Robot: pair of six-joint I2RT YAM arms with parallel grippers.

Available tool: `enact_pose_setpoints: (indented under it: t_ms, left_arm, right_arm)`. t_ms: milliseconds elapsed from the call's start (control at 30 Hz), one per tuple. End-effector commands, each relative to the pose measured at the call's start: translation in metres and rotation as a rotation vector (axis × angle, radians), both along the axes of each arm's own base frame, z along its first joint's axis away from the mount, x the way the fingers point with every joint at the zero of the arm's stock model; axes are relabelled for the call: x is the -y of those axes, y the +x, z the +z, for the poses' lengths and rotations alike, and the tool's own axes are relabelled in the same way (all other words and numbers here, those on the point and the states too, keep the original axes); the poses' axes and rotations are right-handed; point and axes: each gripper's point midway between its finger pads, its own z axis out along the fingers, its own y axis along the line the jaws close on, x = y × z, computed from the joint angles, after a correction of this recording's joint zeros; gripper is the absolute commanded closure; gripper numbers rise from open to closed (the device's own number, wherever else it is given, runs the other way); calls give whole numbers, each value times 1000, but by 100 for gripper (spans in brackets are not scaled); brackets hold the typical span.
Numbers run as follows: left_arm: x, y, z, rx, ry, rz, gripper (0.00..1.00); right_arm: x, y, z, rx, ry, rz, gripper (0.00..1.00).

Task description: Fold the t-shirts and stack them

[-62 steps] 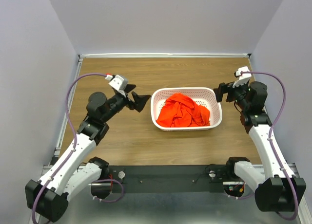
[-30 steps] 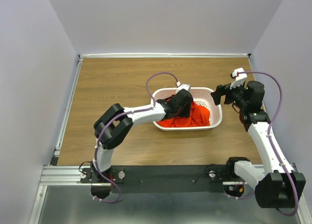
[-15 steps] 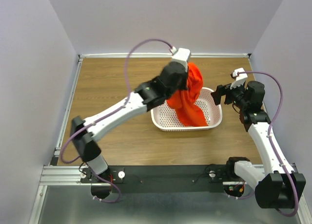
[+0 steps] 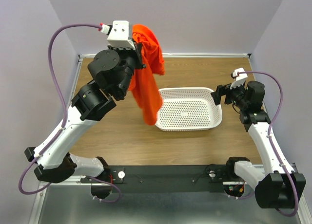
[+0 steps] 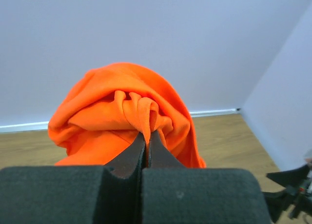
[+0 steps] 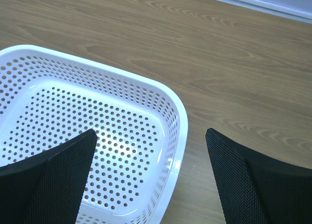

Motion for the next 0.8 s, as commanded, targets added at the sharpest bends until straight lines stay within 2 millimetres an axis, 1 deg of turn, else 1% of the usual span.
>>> enact_pose_setpoints:
  t_ms: [0, 33, 100, 133, 167, 200, 233, 267, 300, 333, 367, 400, 467, 533, 600, 633, 667, 700, 733, 767]
  left_arm:
    - [-42, 3, -4, -7, 57, 118, 100]
    - [-44, 6, -14, -22, 68, 121, 100]
    - [-47, 6, -22, -27, 71, 98, 100]
    - [-50, 15, -42, -60, 97, 113, 100]
    - [-50, 14, -47, -61, 85, 94, 100]
    - [-50, 20, -71, -97, 114, 93, 100]
    - [-50, 24, -82, -112, 124, 90, 100]
    - [-57, 27, -88, -115, 109, 101, 100]
    - [-53, 30, -99, -128, 114, 75, 100]
    - [-51, 35, -126, -170, 142, 67, 100]
    - [-56, 40, -132, -170, 131, 74, 100]
    - [-50, 43, -154, -205, 146, 44, 100]
    - [-47, 48, -164, -209, 139, 30, 100]
    - [-40, 52, -181, -236, 147, 1, 100]
    - [-34, 58, -192, -254, 143, -13, 100]
    - [-33, 60, -196, -265, 143, -11, 95]
    - [-34, 63, -204, -283, 152, 8, 87]
    - [-36, 65, -208, -292, 155, 19, 75]
    - [-40, 66, -215, -309, 157, 36, 48]
    - [-43, 67, -220, -323, 161, 52, 39]
  right_arm:
    - [-2, -1, 9, 11, 6, 20, 0]
    - [-3, -1, 8, 9, 5, 22, 0]
    - [-3, -1, 9, 9, 4, 25, 0]
    - [-4, -1, 8, 9, 3, 29, 0]
    - [-4, -2, 7, 7, 3, 34, 0]
    - [-5, -2, 6, 6, 3, 37, 0]
    - [-5, -2, 6, 6, 3, 42, 0]
    - [-7, -3, 6, 4, 6, 52, 0]
    - [-8, -4, 6, 6, 3, 58, 0]
    - [-8, -4, 5, 3, 4, 63, 0]
    - [-10, -5, 5, 1, 6, 73, 0]
    - [-10, -5, 4, -1, 4, 76, 0]
    - [-12, -5, 4, -3, 5, 87, 0]
    - [-12, -6, 2, -7, 3, 93, 0]
    - [-13, -6, 2, -10, 3, 99, 0]
    - [-14, -6, 2, -10, 2, 103, 0]
    - [-15, -7, 1, -13, 1, 113, 0]
    - [-16, -8, -1, -18, 1, 118, 0]
    - [-16, -7, -2, -23, 1, 125, 0]
    - [-18, -9, -5, -34, 1, 134, 0]
